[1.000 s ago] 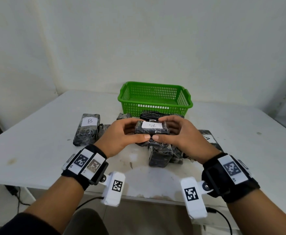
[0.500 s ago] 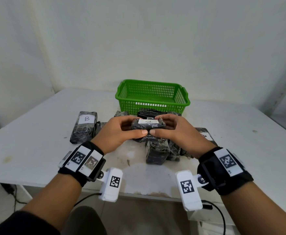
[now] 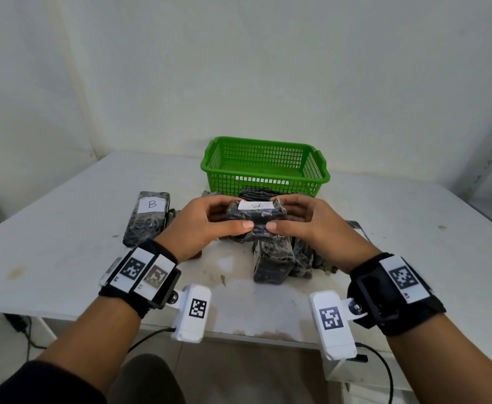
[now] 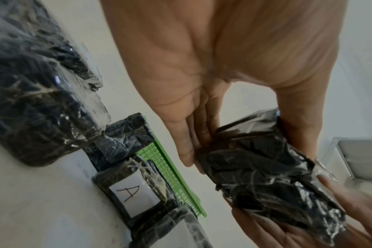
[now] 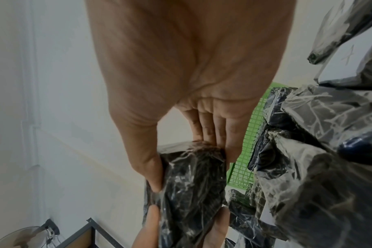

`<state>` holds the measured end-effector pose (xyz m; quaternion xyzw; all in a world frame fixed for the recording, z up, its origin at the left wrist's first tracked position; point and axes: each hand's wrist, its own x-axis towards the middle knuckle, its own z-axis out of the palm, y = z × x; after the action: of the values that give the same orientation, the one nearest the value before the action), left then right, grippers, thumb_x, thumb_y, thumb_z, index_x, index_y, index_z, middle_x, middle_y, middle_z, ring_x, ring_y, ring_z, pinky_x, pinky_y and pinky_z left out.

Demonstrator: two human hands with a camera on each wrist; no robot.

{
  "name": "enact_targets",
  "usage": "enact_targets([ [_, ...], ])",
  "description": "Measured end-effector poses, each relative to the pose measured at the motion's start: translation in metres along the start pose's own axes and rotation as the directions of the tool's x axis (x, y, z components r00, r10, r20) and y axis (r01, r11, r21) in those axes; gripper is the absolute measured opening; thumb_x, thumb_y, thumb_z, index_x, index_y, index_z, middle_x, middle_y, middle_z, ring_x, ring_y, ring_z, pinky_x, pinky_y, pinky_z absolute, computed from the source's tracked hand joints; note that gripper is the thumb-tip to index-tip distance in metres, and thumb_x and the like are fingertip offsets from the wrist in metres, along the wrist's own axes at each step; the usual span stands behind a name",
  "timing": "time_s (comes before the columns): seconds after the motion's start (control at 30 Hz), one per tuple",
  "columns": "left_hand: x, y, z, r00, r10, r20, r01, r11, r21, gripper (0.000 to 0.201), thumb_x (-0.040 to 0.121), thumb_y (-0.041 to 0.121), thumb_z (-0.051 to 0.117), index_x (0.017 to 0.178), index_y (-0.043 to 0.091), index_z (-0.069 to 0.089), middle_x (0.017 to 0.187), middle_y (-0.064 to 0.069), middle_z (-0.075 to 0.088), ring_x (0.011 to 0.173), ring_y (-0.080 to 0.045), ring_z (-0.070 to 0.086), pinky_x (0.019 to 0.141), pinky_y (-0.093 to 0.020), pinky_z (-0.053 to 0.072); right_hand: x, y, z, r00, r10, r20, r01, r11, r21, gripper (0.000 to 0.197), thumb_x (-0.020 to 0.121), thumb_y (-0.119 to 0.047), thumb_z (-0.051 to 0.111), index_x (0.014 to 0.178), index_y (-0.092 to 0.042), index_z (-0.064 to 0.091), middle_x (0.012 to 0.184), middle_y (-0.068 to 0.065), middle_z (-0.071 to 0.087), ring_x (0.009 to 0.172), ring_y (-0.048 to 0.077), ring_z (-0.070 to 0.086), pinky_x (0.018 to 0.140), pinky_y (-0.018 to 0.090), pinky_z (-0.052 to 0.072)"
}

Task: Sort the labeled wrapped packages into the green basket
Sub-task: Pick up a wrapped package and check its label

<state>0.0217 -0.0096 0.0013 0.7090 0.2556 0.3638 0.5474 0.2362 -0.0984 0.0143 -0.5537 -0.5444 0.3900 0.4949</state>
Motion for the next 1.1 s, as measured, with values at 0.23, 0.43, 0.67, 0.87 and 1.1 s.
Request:
enact_targets([
  [0.23, -0.001, 0.001, 0.001, 0.999, 0.047, -0.011, -0.047, 0.998, -0.029, 0.047, 0.071, -0.002, 0.079, 0.112, 0.018, 0.067, 0.105, 0.003, 0.076, 0.097, -0.009, 0.072, 0.080, -0.018, 0.056, -0.001, -0.001, -0.001, 0.999, -0.052, -0.005, 0.052, 0.998, -0.023, 0.059, 0.072, -0.013, 0.089, 0.126, -0.014, 0.065, 0.123, 0.003, 0.076, 0.115, 0.014, 0.072, 0.100, 0.028, 0.057],
  [0.43, 0.000, 0.002, 0.003, 0.997, 0.061, 0.038, -0.059, 0.997, -0.054, 0.067, 0.062, 0.009, 0.090, 0.123, 0.013, 0.063, 0.119, -0.005, 0.071, 0.111, -0.017, 0.068, 0.091, -0.024, 0.054, -0.004, 0.000, 0.004, 0.992, -0.124, -0.027, 0.122, 0.991, -0.062, 0.072, 0.059, -0.030, 0.091, 0.125, -0.015, 0.066, 0.122, -0.002, 0.076, 0.116, 0.010, 0.071, 0.105, 0.032, 0.055],
  [0.67, -0.001, 0.001, 0.000, 0.994, 0.110, 0.007, -0.109, 0.994, -0.027, 0.072, 0.061, 0.006, 0.090, 0.126, 0.011, 0.059, 0.122, -0.007, 0.069, 0.117, -0.020, 0.065, 0.099, -0.038, 0.053, -0.004, -0.008, 0.003, 0.996, 0.046, 0.074, -0.045, 0.999, -0.010, 0.073, 0.069, -0.044, 0.093, 0.131, -0.020, 0.064, 0.123, -0.004, 0.077, 0.115, 0.015, 0.073, 0.100, 0.037, 0.057],
  [0.87, -0.003, 0.004, 0.006, 0.995, 0.074, 0.071, -0.065, 0.991, -0.121, 0.089, 0.060, 0.000, 0.090, 0.138, 0.011, 0.049, 0.132, -0.007, 0.063, 0.120, -0.021, 0.063, 0.097, -0.041, 0.053, -0.005, -0.012, 0.005, 0.992, 0.122, 0.028, -0.125, 0.977, 0.173, 0.035, 0.091, -0.020, 0.075, 0.121, -0.002, 0.070, 0.115, 0.011, 0.079, 0.106, 0.026, 0.077, 0.095, 0.041, 0.061],
  [1.1, -0.001, 0.002, 0.011, 1.000, 0.018, -0.005, -0.018, 0.999, -0.043, 0.052, 0.068, 0.014, 0.085, 0.116, 0.023, 0.064, 0.115, 0.000, 0.073, 0.110, -0.018, 0.069, 0.097, -0.033, 0.055, -0.008, -0.008, 0.002, 0.998, 0.056, -0.024, -0.054, 0.996, 0.067, 0.033, 0.087, -0.012, 0.081, 0.119, -0.011, 0.073, 0.109, 0.001, 0.081, 0.102, 0.019, 0.078, 0.080, 0.027, 0.058],
])
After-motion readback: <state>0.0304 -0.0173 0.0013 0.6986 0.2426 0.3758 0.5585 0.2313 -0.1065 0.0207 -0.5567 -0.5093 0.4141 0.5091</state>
